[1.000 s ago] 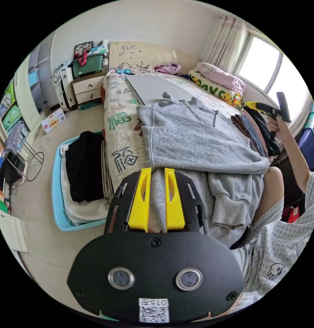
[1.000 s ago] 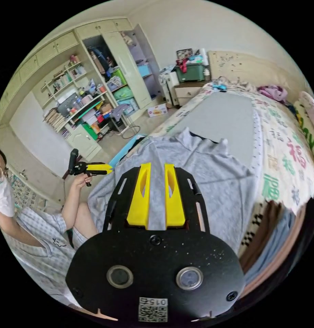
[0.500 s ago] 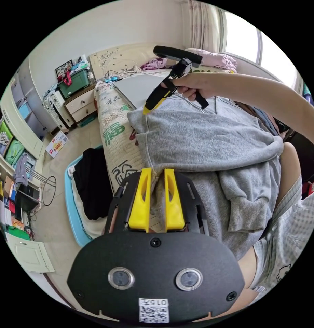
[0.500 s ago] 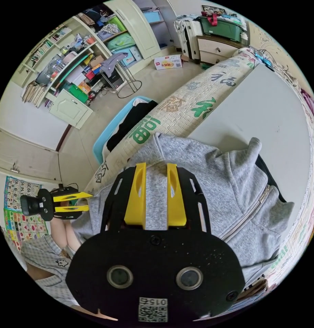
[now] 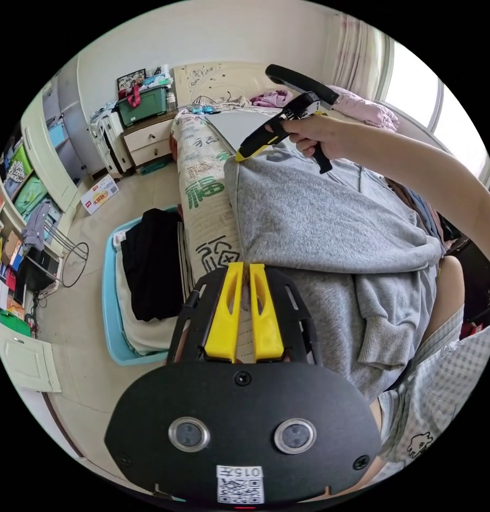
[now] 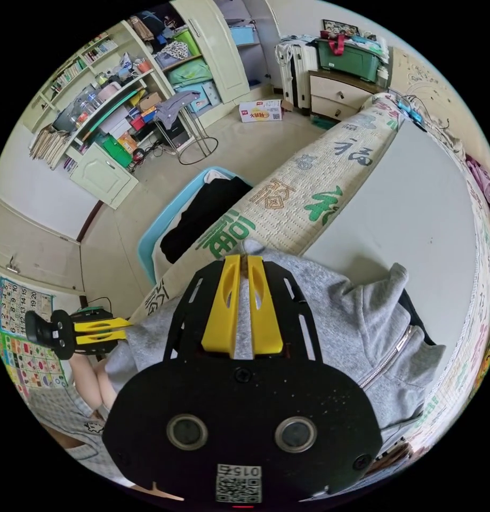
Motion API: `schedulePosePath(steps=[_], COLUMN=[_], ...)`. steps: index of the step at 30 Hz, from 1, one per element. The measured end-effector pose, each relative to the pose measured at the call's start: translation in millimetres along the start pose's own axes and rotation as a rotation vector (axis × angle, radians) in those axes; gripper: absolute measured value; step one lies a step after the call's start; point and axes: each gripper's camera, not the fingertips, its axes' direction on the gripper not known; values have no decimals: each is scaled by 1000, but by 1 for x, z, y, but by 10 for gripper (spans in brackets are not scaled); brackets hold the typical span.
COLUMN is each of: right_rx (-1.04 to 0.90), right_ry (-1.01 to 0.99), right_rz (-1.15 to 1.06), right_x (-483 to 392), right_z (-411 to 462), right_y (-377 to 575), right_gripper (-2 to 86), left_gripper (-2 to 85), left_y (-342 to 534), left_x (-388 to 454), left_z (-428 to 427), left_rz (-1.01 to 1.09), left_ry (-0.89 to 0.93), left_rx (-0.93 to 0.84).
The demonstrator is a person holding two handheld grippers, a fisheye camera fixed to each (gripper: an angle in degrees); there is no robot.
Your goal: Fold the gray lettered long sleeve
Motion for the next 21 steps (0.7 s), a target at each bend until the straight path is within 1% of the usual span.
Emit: schedulePosePath(steps=[4, 5, 7, 10, 12, 13, 14, 15, 16, 18, 19, 20, 21], right_rx=[-90, -82, -49, 66, 148, 168, 212, 250, 268, 296, 293, 282, 276], right_ry=[59, 49, 4, -21, -58, -67, -87, -109, -120, -146, -142, -112, -89], right_rz=[6, 23, 53, 36, 4, -4, -7, -3, 1, 12, 10, 18, 30], right_x=[-13, -12, -5, 0, 3, 4, 8, 14, 18, 33, 36, 42, 45], right_z=[36, 37, 25, -31, -88, -103, -132, -161, -175, -218, -226, -238, -242], right_y=[-6, -2, 8, 47, 109, 129, 173, 221, 247, 346, 369, 414, 435], right_gripper=[40, 45, 50, 50, 43, 43, 42, 44, 45, 51, 53, 56, 59], left_gripper=[7, 8, 16, 27, 26, 23, 21, 16, 13, 12, 13, 15, 18], left_y=[-5, -6, -7, -3, 0, 3, 4, 5, 6, 4, 3, 2, -1], left_x=[-8, -8, -12, -22, -27, -28, -28, -26, -20, -4, 10, 18, 37], left_z=[18, 20, 23, 24, 19, 13, 9, 0, -8, -21, -30, -34, -41], left_rz=[-14, -14, -28, -63, -84, -92, -97, -108, -109, -65, -22, 7, 81], left_ry=[1, -2, 3, 28, 39, 29, 12, -48, -124, -178, -155, -124, -34], left_rx=[-71, -80, -97, -137, -137, -130, -124, -112, -98, -51, 6, 37, 95])
